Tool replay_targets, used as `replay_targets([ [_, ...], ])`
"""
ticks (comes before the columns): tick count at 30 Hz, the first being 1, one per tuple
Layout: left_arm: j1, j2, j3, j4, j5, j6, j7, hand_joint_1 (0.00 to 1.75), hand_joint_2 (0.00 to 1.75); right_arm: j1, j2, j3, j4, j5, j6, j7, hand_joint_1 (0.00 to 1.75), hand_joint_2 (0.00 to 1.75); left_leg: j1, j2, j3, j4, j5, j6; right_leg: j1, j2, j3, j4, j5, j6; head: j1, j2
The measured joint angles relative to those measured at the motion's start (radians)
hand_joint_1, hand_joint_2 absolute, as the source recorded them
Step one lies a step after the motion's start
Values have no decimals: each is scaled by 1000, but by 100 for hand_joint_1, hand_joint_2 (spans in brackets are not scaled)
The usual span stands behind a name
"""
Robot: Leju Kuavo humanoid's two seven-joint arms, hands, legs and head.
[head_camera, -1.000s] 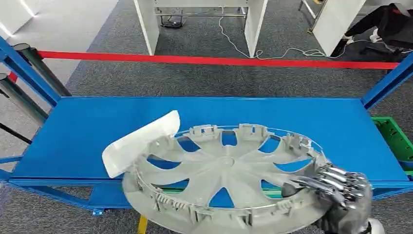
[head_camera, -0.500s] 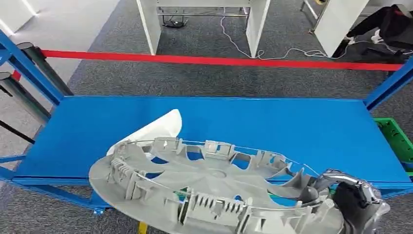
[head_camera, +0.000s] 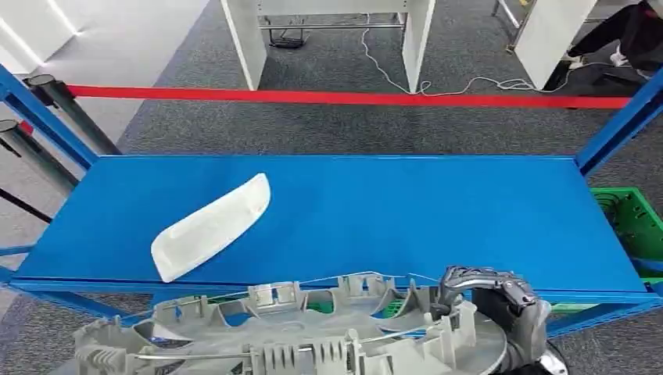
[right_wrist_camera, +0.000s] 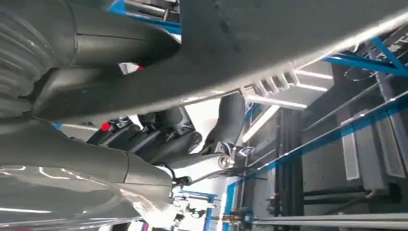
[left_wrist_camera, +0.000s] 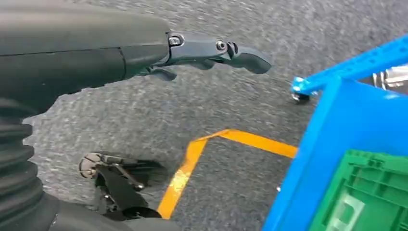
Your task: Take the parts from the cabinet and place them on the table.
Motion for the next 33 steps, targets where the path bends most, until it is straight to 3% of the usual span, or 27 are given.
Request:
replay_targets([
  [2, 2, 4, 9, 0, -5, -6, 0, 0, 175, -12, 13, -1, 13, 0, 8, 0, 175, 175, 0, 1, -43, 123, -96, -6, 5, -10, -15, 0, 11, -16, -6, 0],
  [3, 2, 8, 16, 0, -14, -16, 0, 0, 175, -26, 22, -2, 28, 1, 19, 0, 175, 175, 0, 1, -66, 196, -134, -7, 8, -12, -24, 0, 16, -23, -6, 0],
  [4, 2, 14, 22, 1, -29, -26, -3, 0, 175, -39, 30, -2, 44, 2, 32, 0, 175, 175, 0, 1, -79, 249, -153, -6, 12, -13, -31, 1, 22, -25, -6, 0],
  [5, 1, 22, 29, 3, -41, -32, -8, 0, 175, -45, 37, -2, 58, 2, 44, 0, 175, 175, -1, 1, -72, 258, -146, -2, 17, -15, -39, 1, 27, -26, -6, 0],
  [6, 1, 29, 35, 6, -50, -34, -13, 0, 175, -46, 42, -2, 68, 0, 50, 0, 175, 175, -3, 1, -45, 222, -119, 5, 21, -17, -45, 1, 32, -27, -6, 0],
  [8, 0, 39, 48, 8, -68, -36, -23, 0, 175, -53, 48, -3, 78, -12, 66, 0, 175, 175, -14, 1, 54, 61, -47, 29, 28, -17, -52, 1, 41, -28, -6, 0],
  [9, -2, 45, 52, 8, -76, -36, -25, 0, 175, -58, 50, -3, 81, -19, 74, 0, 175, 175, -21, 1, 96, -17, -40, 46, 27, -18, -54, 0, 45, -28, -6, 0],
  [10, -6, 50, 56, 10, -82, -35, -26, 0, 175, -60, 54, -4, 85, -24, 79, 0, 175, 175, -21, 3, 110, -44, -45, 49, 33, -20, -59, 0, 52, -22, -4, 0],
  [12, -9, 45, 67, 10, -88, -25, -20, 0, 175, -61, 58, -5, 92, -30, 84, 0, 175, 175, -30, 1, 103, -50, -36, 46, 22, -24, -63, -6, 68, -7, -6, 0],
  [14, -8, 37, 78, 10, -95, -19, -13, 0, 175, -61, 61, -5, 96, -31, 90, 0, 175, 175, -24, 3, 96, -82, -10, 51, 29, -23, -63, -13, 79, 5, -5, 0],
  [15, -10, 33, 81, 10, -96, -19, -11, 0, 175, -60, 61, -6, 99, -31, 92, 0, 175, 175, -20, 11, 96, -89, 3, 47, 28, -17, -77, -3, 52, 8, -5, 0],
  [16, -12, 31, 82, 9, -96, -19, -11, 0, 175, -62, 61, -8, 101, -32, 93, 0, 175, 175, -19, 9, 86, -94, 13, 56, 27, -11, -97, 32, 6, 9, 2, 0],
  [17, -13, 28, 85, 9, -96, -19, -11, 0, 175, -62, 61, -8, 104, -34, 93, 0, 175, 175, -20, 9, 72, -93, 22, 56, 27, -9, -118, 107, -52, 12, 5, 0],
  [18, -12, 25, 89, 9, -97, -19, -11, 0, 175, -62, 61, -9, 108, -34, 93, 0, 175, 175, -22, 10, 62, -92, 30, 56, 26, -9, -136, 177, -92, 15, 4, 0],
  [19, -12, 22, 91, 9, -97, -19, -11, 0, 175, -61, 62, -10, 111, -34, 93, 0, 175, 175, -23, 11, 50, -90, 38, 57, 27, -9, -149, 239, -115, 18, 3, 0],
  [20, -12, 21, 93, 9, -97, -19, -11, 0, 175, -61, 63, -10, 114, -34, 93, 0, 175, 175, -23, 12, 38, -87, 46, 56, 27, -8, -145, 263, -107, 20, 5, 0],
  [21, -12, 20, 95, 9, -103, -20, -10, 0, 175, -61, 63, -12, 118, -34, 93, 0, 175, 175, -23, 12, 26, -84, 52, 55, 27, -9, -123, 246, -77, 21, 4, 0],
  [23, -12, 21, 95, 9, -124, -30, -10, 0, 175, -62, 63, -12, 121, -32, 94, 0, 175, 175, -22, 11, 0, -71, 63, 48, 25, -9, -18, 102, -2, 21, 5, 0],
  [24, -12, 23, 96, 9, -132, -34, -12, 0, 175, -65, 63, -12, 121, -31, 95, 0, 175, 175, -22, 10, -10, -61, 67, 44, 25, -9, 43, 10, -1, 18, 5, 0],
  [25, -13, 26, 98, 10, -142, -38, -18, 0, 175, -69, 64, -12, 122, -31, 96, 0, 175, 175, -27, 9, -17, -52, 70, 39, 28, -7, 89, -47, -29, 13, 5, 0],
  [28, -15, 33, 111, 12, -161, -39, -24, 0, 175, -71, 65, -13, 127, -31, 97, 0, 175, 175, -24, 9, -23, -49, 91, 24, 32, -5, 65, -54, -28, -6, 2, 0],
  [29, -13, 36, 116, 12, -168, -38, -26, 0, 175, -71, 66, -14, 129, -31, 97, 0, 175, 175, -26, 8, -26, -47, 95, 19, 28, -8, 59, -60, -19, -17, 3, 0],
  [30, -13, 41, 122, 12, -172, -38, -27, 0, 175, -75, 67, -14, 131, -30, 97, 0, 175, 175, -22, 6, -31, -36, 72, 12, 24, -13, 53, -61, -10, -26, 3, 0],
  [31, -12, 41, 125, 12, -181, -39, -27, 0, 175, -76, 69, -14, 134, -29, 97, 0, 175, 175, -21, 7, -40, -2, 14, 3, 24, -14, 43, -60, -1, -38, -3, 0],
  [33, -14, 39, 131, 12, -196, -37, -25, 0, 175, -73, 72, -14, 135, -29, 93, 0, 175, 175, -12, 7, -68, 130, -100, -10, 24, -25, 23, -59, 16, -41, -11, 0],
])
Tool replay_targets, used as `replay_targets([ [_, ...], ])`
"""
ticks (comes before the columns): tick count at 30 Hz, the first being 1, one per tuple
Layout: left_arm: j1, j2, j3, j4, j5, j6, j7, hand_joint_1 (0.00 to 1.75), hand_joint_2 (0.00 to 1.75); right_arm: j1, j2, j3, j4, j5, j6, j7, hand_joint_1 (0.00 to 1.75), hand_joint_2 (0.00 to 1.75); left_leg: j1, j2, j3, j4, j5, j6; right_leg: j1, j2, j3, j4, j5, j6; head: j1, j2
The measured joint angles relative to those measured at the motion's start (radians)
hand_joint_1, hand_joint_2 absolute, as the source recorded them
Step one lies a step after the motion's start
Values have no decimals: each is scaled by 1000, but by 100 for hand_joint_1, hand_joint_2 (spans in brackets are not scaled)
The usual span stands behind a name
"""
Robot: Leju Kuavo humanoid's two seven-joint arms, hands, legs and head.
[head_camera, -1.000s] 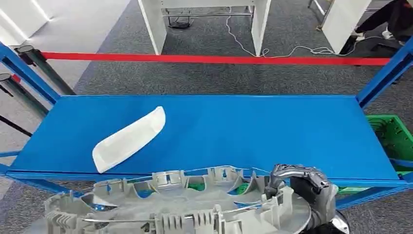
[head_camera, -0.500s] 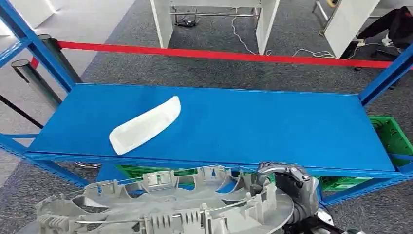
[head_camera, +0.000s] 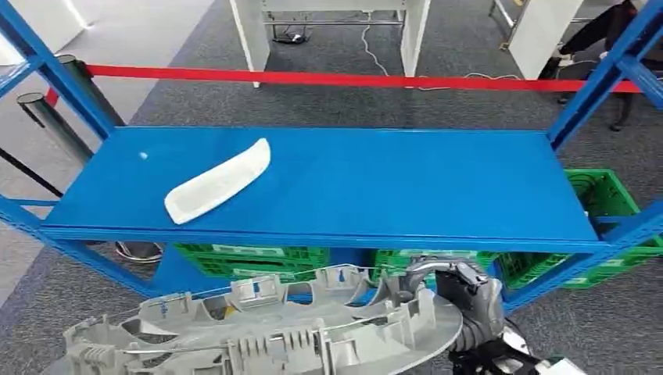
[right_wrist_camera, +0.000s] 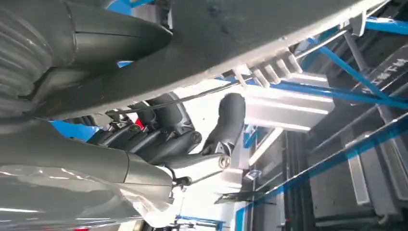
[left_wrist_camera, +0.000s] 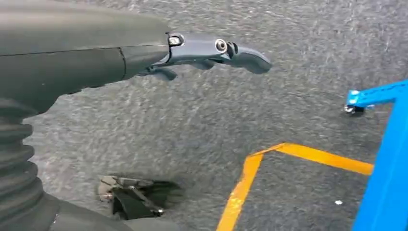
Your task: Take the parts from the cabinet and place them on the table.
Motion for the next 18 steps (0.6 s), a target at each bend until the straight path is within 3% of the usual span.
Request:
replay_targets([
  [1, -3, -8, 2, 0, -10, 7, 7, 0, 175, 8, 0, -1, 0, -2, -7, 0, 175, 175, 4, 0, -12, 76, -36, -5, 0, -6, -7, 2, 9, 1, 0, 0],
  [2, -3, -20, 5, -1, -24, 12, 10, 0, 175, 23, 0, -5, -4, -3, -14, 0, 175, 175, 8, 0, -10, 118, -34, -9, 0, -17, -15, 5, 17, 3, 0, 0],
  [3, -4, -25, 5, -2, -34, 15, 11, 0, 175, 39, 0, -10, -8, -5, -18, 0, 175, 175, 12, 1, 8, 112, -4, -12, 0, -26, -27, 10, 24, 6, -1, 0],
  [4, -4, -34, 5, -3, -44, 19, 11, 0, 175, 54, 0, -16, -16, -7, -18, 0, 175, 175, 16, 2, 41, 71, 34, -14, -1, -36, -40, 16, 29, 9, 0, 0],
  [5, -2, -39, 5, -7, -48, 21, 11, 0, 175, 68, 0, -21, -24, -7, -16, 0, 175, 175, 19, 7, 94, -6, 67, -14, -3, -45, -50, 22, 31, 12, 0, 0],
  [6, -3, -45, 5, -11, -52, 24, 11, 0, 175, 78, 0, -26, -34, -7, -13, 0, 175, 175, 21, 28, 157, -106, 87, -16, -3, -56, -57, 29, 34, 16, 0, 0],
  [7, -6, -57, 5, -13, -52, 24, 11, 0, 175, 87, 0, -32, -43, -7, -8, 0, 175, 175, 13, 70, 195, -174, 60, -19, 2, -64, -63, 33, 38, 23, -2, 0],
  [8, -7, -57, 7, -19, -52, 24, 11, 0, 175, 88, 0, -35, -45, -5, -5, -1, 175, 175, 7, 67, 197, -193, 60, -6, 3, -73, -67, 34, 45, 32, -2, 0],
  [10, -5, -63, 10, -22, -50, 23, 11, 0, 175, 83, 0, -35, -45, -1, 3, 0, 175, 175, 4, 51, 179, -194, 62, 5, 1, -90, -73, 33, 60, 44, -1, 0],
  [11, -2, -65, 11, -24, -49, 23, 13, 0, 175, 84, 0, -36, -45, -1, 4, -1, 175, 175, 2, 42, 167, -196, 70, 19, 0, -99, -72, 30, 67, 52, 1, 0],
  [12, -1, -69, 13, -26, -49, 23, 13, 0, 175, 84, 0, -37, -45, -1, 4, -1, 175, 175, 8, 36, 160, -206, 86, 37, -5, -86, -81, 36, 53, 59, -1, 0],
  [13, -1, -70, 14, -29, -48, 23, 14, 0, 175, 85, 0, -39, -45, 0, 4, -1, 175, 175, 5, 27, 144, -206, 98, 47, -6, -35, -96, 62, 1, 60, 2, 0],
  [14, -2, -69, 16, -33, -47, 23, 14, 0, 175, 86, 0, -40, -45, -1, 4, -1, 175, 175, 2, 21, 132, -205, 109, 55, -5, -5, -112, 115, -59, 57, 2, 0],
  [15, -3, -71, 17, -36, -44, 23, 14, 0, 175, 87, 0, -39, -44, -1, 5, -1, 175, 175, -3, 10, 116, -205, 122, 59, -4, 9, -127, 191, -118, 56, 6, 0],
  [16, -4, -72, 18, -37, -41, 20, 14, 0, 175, 85, 0, -39, -44, 1, 9, 0, 175, 175, -9, -1, 100, -204, 135, 62, -2, 14, -141, 261, -155, 52, 6, 0],
  [17, -4, -72, 22, -39, -37, 11, 14, 0, 175, 78, 0, -39, -41, 7, 16, 3, 175, 175, -14, -13, 84, -203, 148, 63, 1, 16, -146, 310, -164, 48, 6, 0],
  [18, -2, -69, 28, -40, -34, -3, 18, 0, 175, 59, 0, -36, -33, 14, 26, 11, 175, 175, -18, -21, 67, -203, 161, 63, 6, 18, -133, 321, -142, 42, 6, 0],
])
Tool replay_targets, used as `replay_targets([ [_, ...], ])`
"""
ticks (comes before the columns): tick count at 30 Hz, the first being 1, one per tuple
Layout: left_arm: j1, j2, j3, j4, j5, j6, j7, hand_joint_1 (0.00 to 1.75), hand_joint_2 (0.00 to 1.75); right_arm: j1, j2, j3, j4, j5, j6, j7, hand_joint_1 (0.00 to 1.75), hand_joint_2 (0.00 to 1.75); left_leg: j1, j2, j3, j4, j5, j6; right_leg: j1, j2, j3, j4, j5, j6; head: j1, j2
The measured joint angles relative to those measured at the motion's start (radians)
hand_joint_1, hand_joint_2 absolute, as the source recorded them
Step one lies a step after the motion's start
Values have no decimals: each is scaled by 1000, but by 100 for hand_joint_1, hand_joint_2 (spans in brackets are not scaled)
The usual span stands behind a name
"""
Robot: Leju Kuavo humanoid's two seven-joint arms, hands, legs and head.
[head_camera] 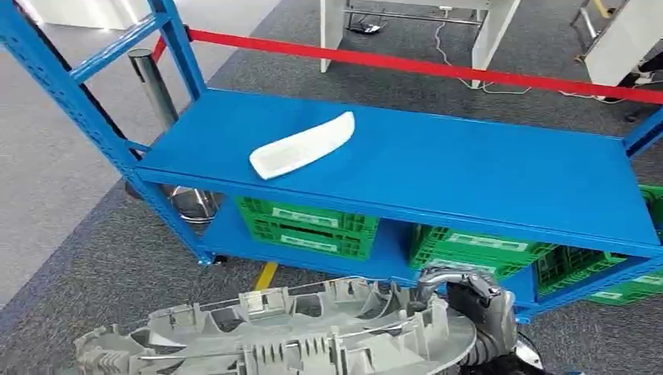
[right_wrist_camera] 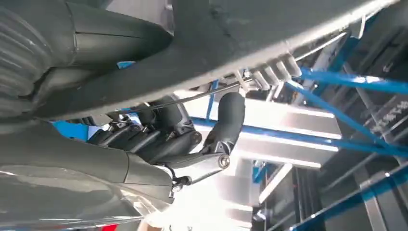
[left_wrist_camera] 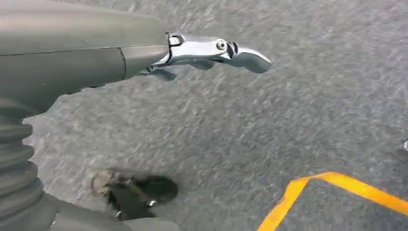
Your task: Take the parts from the cabinet and place them on the table.
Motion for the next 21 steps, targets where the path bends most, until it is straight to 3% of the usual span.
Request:
replay_targets([
  [1, 0, 4, 6, 0, 1, -13, 3, 0, 175, -24, 0, 6, 8, 7, 2, 10, 175, 175, -3, -10, -16, 0, 13, -1, 6, 1, 33, -30, 44, -8, 0, 0],
  [2, -1, 10, 12, 0, 3, -23, 3, 0, 175, -48, 2, 13, 16, 14, -2, 20, 175, 175, -5, -24, -26, 0, 24, -3, 10, 8, 83, -96, 90, -17, 0, 0],
  [3, -4, 21, 19, 0, 3, -32, 5, 0, 175, -76, 4, 26, 31, 20, -5, 27, 175, 175, -6, -35, -37, 0, 34, -6, 14, 31, 142, -180, 116, -27, 0, 0],
  [4, -8, 27, 24, 0, 4, -36, 5, 0, 175, -102, 8, 37, 46, 22, -8, 32, 175, 175, -4, -43, -46, 2, 45, -8, 17, 81, 200, -268, 99, -39, 0, 0],
  [5, -13, 38, 29, 0, 4, -40, 3, 0, 175, -119, 11, 47, 57, 23, -12, 35, 175, 175, -12, -55, -55, 5, 56, -10, 10, 98, 249, -342, 80, -39, -2, 0],
  [6, -14, 45, 34, 0, 3, -44, -1, 0, 175, -132, 13, 56, 65, 21, -19, 36, 175, 175, -11, -68, -61, 6, 69, -14, 14, 89, 241, -362, 64, -32, 0, 0],
  [8, -10, 58, 45, 1, 2, -47, -12, 0, 175, -150, 15, 73, 79, 18, -29, 36, 175, 175, -8, -98, -69, 0, 90, -28, 17, 59, 234, -357, 72, -41, -2, 0],
  [9, -8, 65, 51, 0, 0, -49, -14, 0, 175, -155, 15, 78, 83, 18, -32, 36, 175, 175, -6, -101, -73, 3, 92, -31, 5, 40, 232, -362, 84, -48, 0, 0],
  [10, -4, 65, 55, 1, 0, -50, -15, 0, 175, -159, 15, 81, 87, 17, -34, 36, 175, 175, -10, -56, -80, 22, 58, -39, 7, 26, 229, -362, 89, -52, -3, 0],
  [11, -5, 65, 56, 1, 1, -50, -15, 0, 175, -158, 16, 85, 89, 16, -36, 36, 175, 175, -4, -19, -99, 78, -3, -51, 7, 8, 224, -362, 93, -59, -12, 0],
  [13, -9, 65, 57, 1, -2, -51, -16, 0, 175, -159, 16, 91, 95, 15, -37, 36, 175, 175, 12, 7, -147, 240, -97, -69, 7, -26, 215, -361, 100, -57, -11, 0],
  [14, -9, 65, 58, 1, -3, -53, -16, 0, 175, -160, 16, 95, 98, 15, -37, 36, 175, 175, 21, 12, -162, 306, -113, -79, 6, -42, 210, -359, 103, -53, -12, 0],
  [15, -7, 65, 59, 1, -8, -57, -15, 0, 175, -160, 16, 98, 102, 15, -39, 36, 175, 175, 29, 14, -157, 322, -105, -85, 4, -58, 206, -357, 104, -51, -11, 0],
  [16, -6, 65, 62, 1, -10, -63, -12, 0, 175, -161, 16, 100, 104, 15, -42, 36, 175, 175, 36, 17, -128, 294, -85, -91, 2, -72, 202, -354, 104, -49, -12, 0],
  [17, -4, 66, 64, 0, -12, -67, -10, 0, 175, -164, 16, 103, 107, 15, -43, 36, 175, 175, 41, 23, -79, 222, -54, -96, -2, -86, 200, -352, 103, -46, -11, 0],
  [18, -3, 66, 65, 0, -18, -70, -10, 0, 175, -168, 16, 106, 108, 15, -43, 36, 175, 175, 44, 41, -19, 127, -22, -100, -5, -97, 203, -349, 100, -38, -12, 0],
  [19, -3, 65, 65, 0, -20, -71, -10, 0, 175, -173, 16, 106, 109, 15, -43, 36, 175, 175, 44, 87, 31, 44, -11, -102, -3, -110, 213, -346, 95, -31, -13, 0],
  [20, -5, 65, 66, 0, -23, -71, -10, 0, 175, -175, 16, 107, 109, 15, -44, 36, 175, 175, 29, 106, 46, 19, -25, -92, 1, -119, 202, -340, 95, -22, -17, 0],
  [21, -4, 65, 69, 0, -24, -72, -10, 0, 175, -180, 16, 110, 110, 15, -44, 36, 175, 175, 29, 103, 38, 24, -22, -76, 5, -130, 203, -342, 96, -16, -11, 0],
])
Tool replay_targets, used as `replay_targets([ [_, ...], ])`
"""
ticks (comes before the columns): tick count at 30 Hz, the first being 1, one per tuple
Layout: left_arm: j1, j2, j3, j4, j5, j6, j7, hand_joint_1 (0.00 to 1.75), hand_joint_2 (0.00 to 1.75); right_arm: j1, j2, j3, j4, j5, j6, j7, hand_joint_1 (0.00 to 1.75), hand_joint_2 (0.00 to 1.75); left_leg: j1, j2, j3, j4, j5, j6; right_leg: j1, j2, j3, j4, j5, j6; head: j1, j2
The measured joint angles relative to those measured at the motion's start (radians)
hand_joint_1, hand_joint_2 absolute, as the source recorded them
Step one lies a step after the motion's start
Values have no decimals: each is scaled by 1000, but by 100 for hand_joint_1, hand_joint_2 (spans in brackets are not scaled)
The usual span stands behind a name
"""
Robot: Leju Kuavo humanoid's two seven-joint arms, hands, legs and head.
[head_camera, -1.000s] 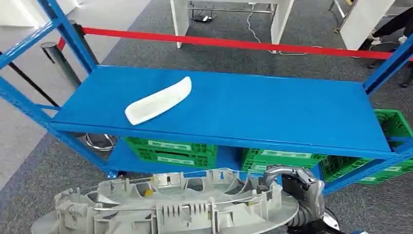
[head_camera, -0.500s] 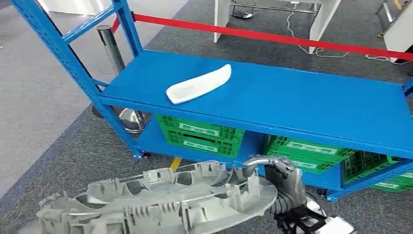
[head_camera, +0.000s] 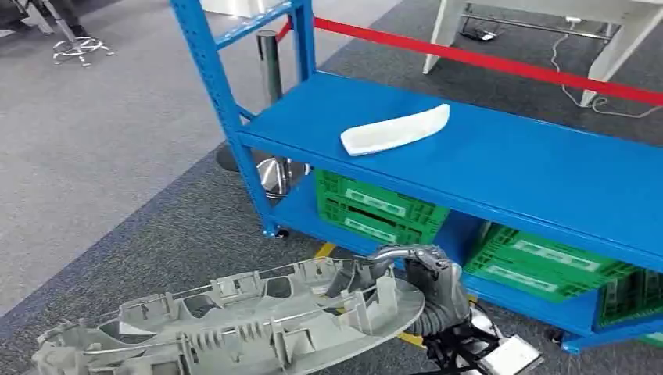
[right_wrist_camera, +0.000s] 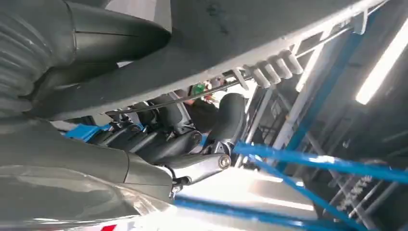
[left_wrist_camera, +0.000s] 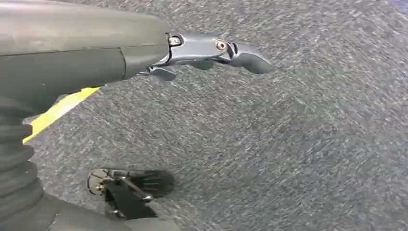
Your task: Take the parts from the cabinet and place them on the table.
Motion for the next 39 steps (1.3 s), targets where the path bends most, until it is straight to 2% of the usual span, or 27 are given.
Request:
replay_targets([
  [3, 6, 0, 12, 0, -5, 0, 0, 0, 175, -16, 0, 14, 5, 0, 0, 2, 175, 175, -3, -32, -10, -13, -3, 29, -1, -31, 9, -1, -3, 18, -2, 0],
  [5, 7, -3, 14, -3, -9, -2, 0, 0, 175, -25, 0, 16, 9, 1, 1, 3, 175, 175, 2, -52, -13, -21, 5, 45, -9, 78, -30, 68, -60, 20, 6, 0],
  [6, 3, -3, 16, -4, -12, -3, 0, 0, 175, -24, 0, 18, 11, 0, 1, 3, 175, 175, 1, -65, -17, -21, 6, 49, -9, 109, -70, 150, -95, 20, 9, 0],
  [8, 1, -3, 19, -6, -17, -10, 2, 0, 175, -23, 0, 22, 18, 0, 1, 5, 175, 175, -4, -93, -23, -21, 8, 54, -9, 129, -160, 318, -148, 19, 8, 0],
  [9, 2, -3, 21, -7, -19, -13, 3, 0, 175, -23, 0, 23, 22, 1, 1, 5, 175, 175, -6, -107, -23, -20, 9, 55, -8, 131, -180, 342, -139, 19, 8, 0],
  [10, 3, -4, 22, -8, -20, -14, 3, 0, 175, -23, 0, 25, 26, 1, 1, 6, 175, 175, -7, -123, -23, -20, 10, 55, -8, 131, -177, 317, -105, 17, 8, 0],
  [12, 4, -5, 26, -8, -20, -14, 3, 0, 175, -25, 0, 28, 28, 1, 1, 6, 175, 175, -7, -153, -22, -12, 10, 53, -9, 143, -120, 166, 1, 13, 8, 0],
  [13, 5, -5, 26, -8, -20, -14, 3, 0, 175, -26, 0, 29, 28, 1, 1, 6, 175, 175, -6, -166, -25, -7, 8, 50, -13, 180, -88, 82, 43, 11, 9, 0],
  [14, 3, -5, 27, -8, -20, -14, 3, 0, 175, -26, 0, 30, 31, 1, 1, 6, 175, 175, -11, -179, -36, 3, 8, 43, -18, 239, -87, 68, 29, 13, 6, 0],
  [15, 1, -5, 27, -11, -20, -16, 4, 0, 175, -25, 0, 30, 31, 1, -1, 5, 175, 175, -8, -192, -52, 12, 12, 37, -21, 231, -73, 46, 18, 14, 7, 0],
  [16, 3, -7, 28, -12, -20, -16, 6, 0, 175, -23, 0, 31, 32, 2, -1, 6, 175, 175, -3, -201, -61, 11, 19, 28, -16, 224, -78, 55, 21, 13, 4, 0],
  [18, 10, -7, 36, -14, -22, -17, 7, 0, 175, -26, 0, 32, 32, 5, -1, 7, 175, 175, -3, -227, -67, 9, 27, 14, -18, 201, -80, 54, 26, 2, 5, 0],
  [19, 12, -8, 40, -16, -23, -18, 8, 0, 175, -28, 0, 33, 32, 5, -2, 8, 175, 175, -7, -184, -71, 20, 17, 11, -23, 182, -75, 48, 32, -5, 6, 0],
  [20, 10, -10, 41, -17, -25, -19, 10, 0, 175, -27, 0, 35, 32, 5, -2, 8, 175, 175, -10, -127, -88, 58, -10, 4, -22, 168, -74, 47, 32, -11, -8, 0],
  [21, 6, -11, 41, -18, -26, -19, 11, 0, 175, -27, 0, 37, 32, 5, -2, 8, 175, 175, -8, -103, -120, 128, -48, -2, -19, 149, -73, 47, 31, -14, -8, 0],
  [23, 1, -13, 42, -19, -27, -20, 12, 0, 175, -26, 0, 37, 32, 5, -2, 9, 175, 175, -2, -90, -188, 279, -109, -8, -17, 114, -74, 47, 30, -16, -8, 0],
  [24, 1, -13, 43, -19, -27, -20, 13, 0, 175, -27, 0, 37, 34, 5, -2, 10, 175, 175, 0, -90, -201, 313, -114, -10, -16, 100, -74, 48, 29, -16, -8, 0],
  [25, 4, -13, 43, -19, -27, -20, 13, 0, 175, -27, 0, 38, 34, 5, -2, 10, 175, 175, 1, -89, -191, 300, -98, -11, -16, 86, -73, 48, 28, -17, -8, 0],
  [27, 7, -13, 44, -20, -27, -20, 14, 0, 175, -28, 0, 39, 34, 5, -2, 9, 175, 175, -1, -79, -114, 157, -20, -6, -16, 61, -69, 47, 26, -15, -8, 0],
  [28, 7, -13, 45, -22, -27, -20, 14, 0, 175, -29, 0, 39, 34, 5, -1, 9, 175, 175, -4, -48, -62, 63, 17, 1, -16, 51, -65, 47, 23, -11, -8, 0],
  [29, 3, -13, 45, -24, -27, -20, 14, 0, 175, -29, 0, 39, 33, 5, -1, 9, 175, 175, -15, 0, -40, 22, 3, 5, -13, 41, -65, 47, 20, -5, -8, 0],
  [33, 5, -13, 48, -27, -27, -20, 14, 0, 175, -36, 0, 40, 33, 6, -1, 8, 175, 175, -25, -35, -49, 6, 6, 31, -7, 0, -57, 40, 16, 16, -8, 0],
  [34, 7, -14, 50, -29, -27, -20, 14, 0, 175, -38, 0, 40, 32, 6, -1, 9, 175, 175, -13, -46, -39, -9, 15, 44, -13, 19, -65, 44, 5, 23, -6, 0],
  [35, 7, -18, 50, -30, -27, -20, 14, 0, 175, -38, 0, 40, 32, 6, -1, 8, 175, 175, -14, -54, -37, -12, 17, 48, -14, 77, -71, 69, -13, 23, -6, 0],
  [36, 5, -17, 50, -31, -27, -20, 14, 0, 175, -39, 0, 40, 31, 5, -2, 8, 175, 175, -14, -65, -40, -12, 19, 54, -13, 110, -99, 129, -47, 23, -2, 0],
  [38, 0, -17, 51, -32, -27, -20, 14, 0, 175, -36, 0, 41, 31, 5, -2, 9, 175, 175, -16, -92, -42, -12, 20, 57, -14, 131, -187, 300, -114, 24, 1, 0],
  [39, 0, -18, 51, -32, -28, -20, 14, 0, 175, -35, 0, 42, 32, 6, -2, 8, 175, 175, -17, -104, -42, -11, 20, 58, -13, 131, -216, 346, -120, 26, 2, 0],
])
